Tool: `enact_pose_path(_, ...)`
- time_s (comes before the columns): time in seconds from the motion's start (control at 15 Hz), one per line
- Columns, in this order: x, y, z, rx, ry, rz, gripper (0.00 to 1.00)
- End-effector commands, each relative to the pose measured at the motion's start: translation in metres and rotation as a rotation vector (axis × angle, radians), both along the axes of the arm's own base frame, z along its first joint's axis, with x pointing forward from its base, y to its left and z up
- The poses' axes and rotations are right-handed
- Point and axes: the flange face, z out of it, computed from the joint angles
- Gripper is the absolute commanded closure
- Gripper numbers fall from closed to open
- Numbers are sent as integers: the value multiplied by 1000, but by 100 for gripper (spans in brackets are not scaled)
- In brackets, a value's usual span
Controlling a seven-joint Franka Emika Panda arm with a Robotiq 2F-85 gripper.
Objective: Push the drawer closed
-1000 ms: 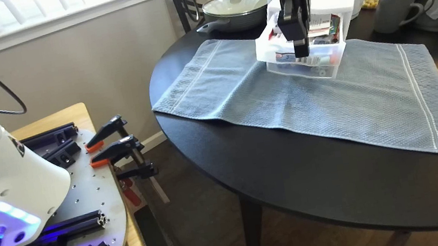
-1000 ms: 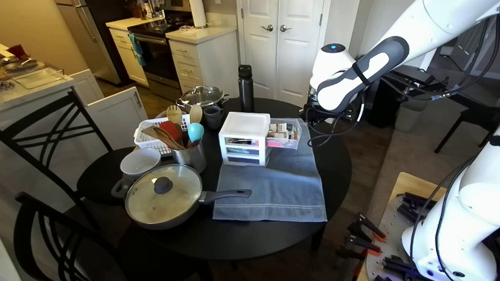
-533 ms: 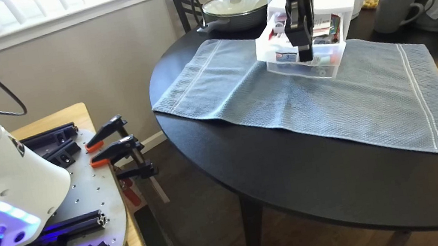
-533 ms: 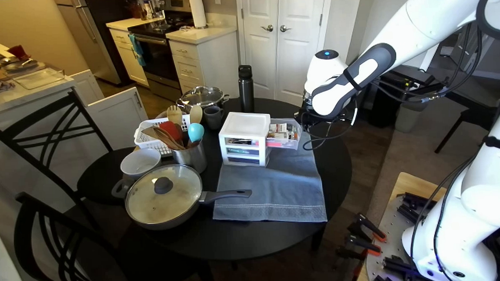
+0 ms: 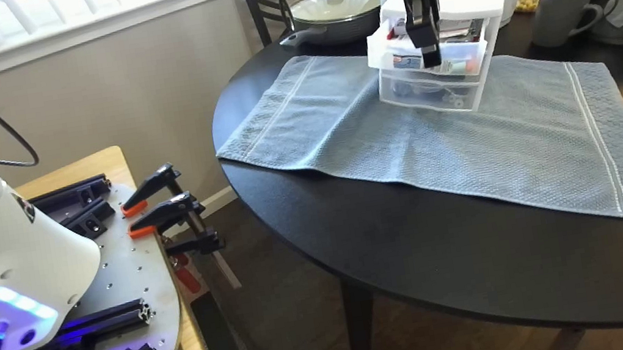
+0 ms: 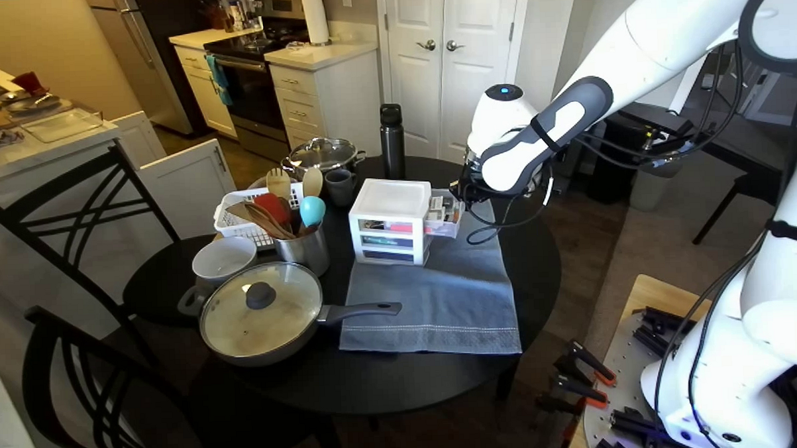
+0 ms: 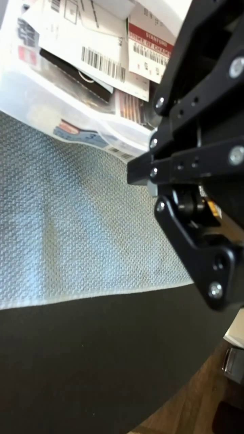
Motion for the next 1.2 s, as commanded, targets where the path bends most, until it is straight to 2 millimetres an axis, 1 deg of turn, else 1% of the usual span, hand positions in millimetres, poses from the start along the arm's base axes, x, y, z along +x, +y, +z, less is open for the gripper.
enact_pose_path(0.0,17,9,5,2,-41,23,100)
enact_pose_path(0.27,36,19,10,17,-62,34,100)
enact_pose_path(0.73,53,26,-8,64,-61,8,100)
enact_pose_path(1.13,74,44,1,71,-94,65,100)
